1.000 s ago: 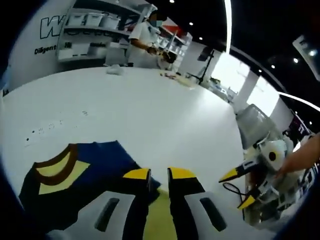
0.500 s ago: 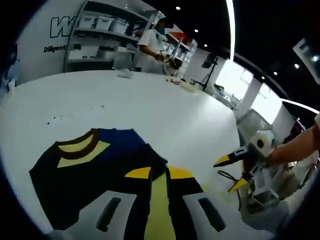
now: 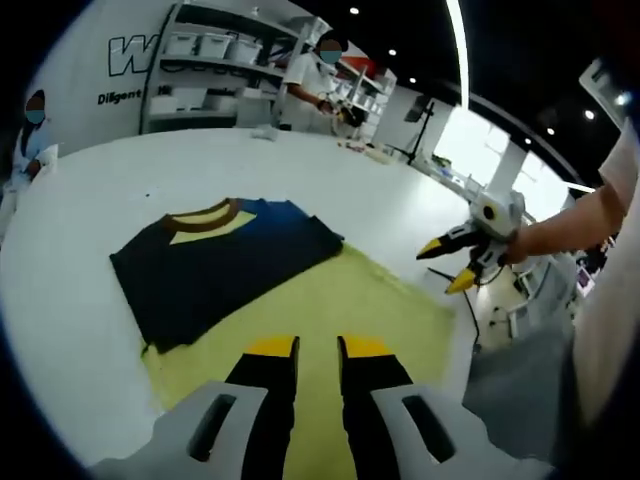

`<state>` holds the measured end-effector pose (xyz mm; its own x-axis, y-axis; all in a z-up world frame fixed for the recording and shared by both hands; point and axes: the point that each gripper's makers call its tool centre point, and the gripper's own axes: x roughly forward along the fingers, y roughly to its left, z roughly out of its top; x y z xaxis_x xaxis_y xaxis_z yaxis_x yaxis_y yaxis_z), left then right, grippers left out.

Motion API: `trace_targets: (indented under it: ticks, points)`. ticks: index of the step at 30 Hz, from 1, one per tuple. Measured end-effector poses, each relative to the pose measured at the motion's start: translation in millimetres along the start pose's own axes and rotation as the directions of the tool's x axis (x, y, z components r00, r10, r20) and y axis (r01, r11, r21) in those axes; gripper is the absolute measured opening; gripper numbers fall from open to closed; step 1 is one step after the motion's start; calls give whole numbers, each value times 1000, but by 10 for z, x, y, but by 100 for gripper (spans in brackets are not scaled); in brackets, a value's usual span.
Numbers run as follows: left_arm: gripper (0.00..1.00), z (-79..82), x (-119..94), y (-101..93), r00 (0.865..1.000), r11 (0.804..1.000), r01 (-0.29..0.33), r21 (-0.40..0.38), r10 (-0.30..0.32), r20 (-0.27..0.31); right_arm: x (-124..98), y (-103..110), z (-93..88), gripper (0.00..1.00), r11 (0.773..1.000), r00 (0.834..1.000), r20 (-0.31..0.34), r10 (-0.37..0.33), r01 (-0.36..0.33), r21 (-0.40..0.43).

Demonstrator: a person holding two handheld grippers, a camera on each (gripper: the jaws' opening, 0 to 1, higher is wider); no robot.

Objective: Fold the garment on the visible template until the final outline fits inside the template.

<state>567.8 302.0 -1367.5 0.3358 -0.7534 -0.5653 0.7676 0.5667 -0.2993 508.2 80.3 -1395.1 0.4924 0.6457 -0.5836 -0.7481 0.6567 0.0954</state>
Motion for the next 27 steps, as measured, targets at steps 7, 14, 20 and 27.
trace_targets:
  ticks: [7,14,20,27]
  points:
    - [18,-387,-262,-37,998,997,6,76,-1,-71,37,154,-75,46,998,998,-40,41,-43,-51]
    - [18,-786,-454,-79,985,984,45,171,-14,-175,49,314,-144,44,991,994,-73,78,-85,-99]
    - [18,-966,-523,-213,973,964,105,243,-49,-225,46,450,-290,43,979,986,-125,111,-130,-159]
    - [19,-1200,-596,-344,953,933,169,318,-71,-296,15,553,-446,40,964,976,-172,132,-167,-206]
